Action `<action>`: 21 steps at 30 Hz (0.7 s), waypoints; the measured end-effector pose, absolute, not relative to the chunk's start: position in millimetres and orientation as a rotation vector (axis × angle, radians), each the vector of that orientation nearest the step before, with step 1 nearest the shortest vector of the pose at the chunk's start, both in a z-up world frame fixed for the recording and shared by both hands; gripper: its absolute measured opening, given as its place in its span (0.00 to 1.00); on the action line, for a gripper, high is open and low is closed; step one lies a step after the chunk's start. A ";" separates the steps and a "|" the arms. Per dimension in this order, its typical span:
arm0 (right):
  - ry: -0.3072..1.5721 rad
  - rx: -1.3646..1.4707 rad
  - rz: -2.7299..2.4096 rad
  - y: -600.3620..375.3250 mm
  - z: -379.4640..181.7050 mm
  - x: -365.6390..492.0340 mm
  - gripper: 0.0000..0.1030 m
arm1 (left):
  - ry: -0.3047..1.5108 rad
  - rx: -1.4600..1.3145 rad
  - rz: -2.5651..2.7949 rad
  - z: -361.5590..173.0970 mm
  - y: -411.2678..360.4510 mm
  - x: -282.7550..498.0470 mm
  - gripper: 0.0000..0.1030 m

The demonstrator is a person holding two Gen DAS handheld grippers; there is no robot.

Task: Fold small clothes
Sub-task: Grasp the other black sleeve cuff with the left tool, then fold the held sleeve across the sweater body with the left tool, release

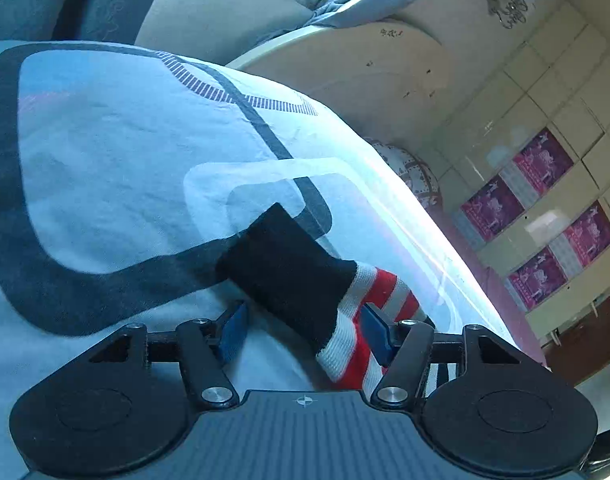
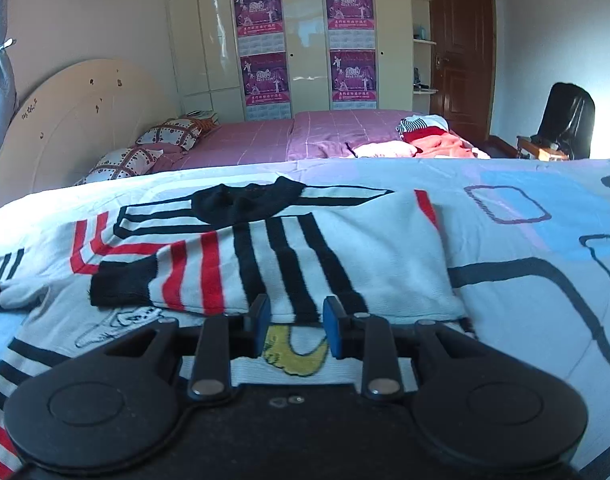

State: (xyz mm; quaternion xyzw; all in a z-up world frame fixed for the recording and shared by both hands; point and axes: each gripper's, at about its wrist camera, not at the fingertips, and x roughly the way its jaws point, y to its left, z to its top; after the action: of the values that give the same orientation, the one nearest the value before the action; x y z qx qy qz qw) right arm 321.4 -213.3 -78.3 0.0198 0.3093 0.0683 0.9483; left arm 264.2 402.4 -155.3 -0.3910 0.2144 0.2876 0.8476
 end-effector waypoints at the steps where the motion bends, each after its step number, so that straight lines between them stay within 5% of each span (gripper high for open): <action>1: 0.631 0.053 0.133 -211.6 -77.6 320.8 0.28 | 0.464 -0.811 0.611 -157.2 404.3 271.3 0.42; 3: 0.631 0.079 0.120 -211.9 -76.3 320.4 0.28 | 0.488 -0.806 0.621 -160.3 411.5 281.7 0.05; 8: 0.619 0.101 0.088 -220.3 -71.8 316.4 0.28 | 0.397 -0.677 0.485 -119.3 372.5 302.5 0.05; 14: 0.600 0.149 0.058 -243.6 -68.8 315.9 0.28 | 0.363 -0.308 0.132 -57.5 192.3 371.7 0.05; 18: 0.591 0.180 0.044 -262.4 -64.8 316.7 0.28 | 0.501 -0.153 -0.067 -72.2 63.5 427.0 0.05; 21: 0.611 0.242 0.040 -280.3 -64.2 320.1 0.40 | 0.690 0.000 -0.141 -110.7 -14.8 455.3 0.05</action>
State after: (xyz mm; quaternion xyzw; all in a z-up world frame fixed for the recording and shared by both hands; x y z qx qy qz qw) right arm 320.1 -280.3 -64.2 0.1186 0.3000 0.0198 0.9463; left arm 455.3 -14.8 -110.7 0.0000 0.3379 -0.0689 0.9387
